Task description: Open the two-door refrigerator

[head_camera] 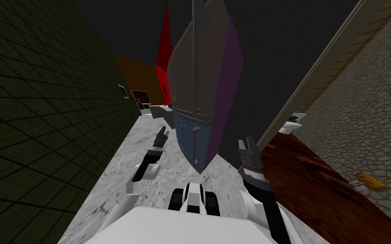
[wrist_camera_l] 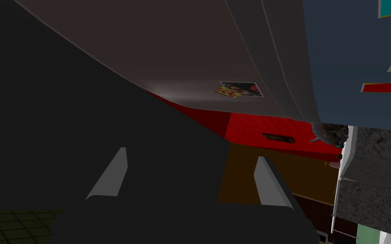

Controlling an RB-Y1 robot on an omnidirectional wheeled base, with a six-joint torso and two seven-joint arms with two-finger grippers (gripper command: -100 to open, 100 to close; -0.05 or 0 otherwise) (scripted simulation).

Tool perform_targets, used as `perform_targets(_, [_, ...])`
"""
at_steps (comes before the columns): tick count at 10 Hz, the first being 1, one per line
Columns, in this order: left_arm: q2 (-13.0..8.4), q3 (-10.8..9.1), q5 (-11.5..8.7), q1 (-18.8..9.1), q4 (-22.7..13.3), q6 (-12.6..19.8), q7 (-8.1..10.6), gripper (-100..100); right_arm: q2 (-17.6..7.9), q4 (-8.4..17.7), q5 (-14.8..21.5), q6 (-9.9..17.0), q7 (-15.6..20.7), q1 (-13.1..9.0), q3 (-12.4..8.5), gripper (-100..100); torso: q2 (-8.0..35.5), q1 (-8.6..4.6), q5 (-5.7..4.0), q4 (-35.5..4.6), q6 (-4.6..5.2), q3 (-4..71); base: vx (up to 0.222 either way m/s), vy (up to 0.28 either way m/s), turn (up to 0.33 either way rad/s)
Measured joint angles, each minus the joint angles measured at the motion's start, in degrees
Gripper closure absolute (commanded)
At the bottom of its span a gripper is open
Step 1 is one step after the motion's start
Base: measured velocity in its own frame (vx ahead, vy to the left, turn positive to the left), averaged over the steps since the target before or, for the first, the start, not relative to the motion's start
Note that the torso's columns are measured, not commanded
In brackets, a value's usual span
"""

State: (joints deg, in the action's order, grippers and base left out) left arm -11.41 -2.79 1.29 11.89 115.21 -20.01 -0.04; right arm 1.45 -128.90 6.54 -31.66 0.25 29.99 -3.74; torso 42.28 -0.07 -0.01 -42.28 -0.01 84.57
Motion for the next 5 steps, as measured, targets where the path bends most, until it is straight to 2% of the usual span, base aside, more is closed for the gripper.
perform_targets(5, [-1.6, -3.2, -1.7, -7.6, -5.9, 4.6, 0.21, -100, 0.0, 0.0, 0.0, 0.0, 0.0, 0.0, 0.0, 0, -0.1, 0.04, 0.01, 0.0, 0.0, 0.0, 0.0, -0.175, 0.063])
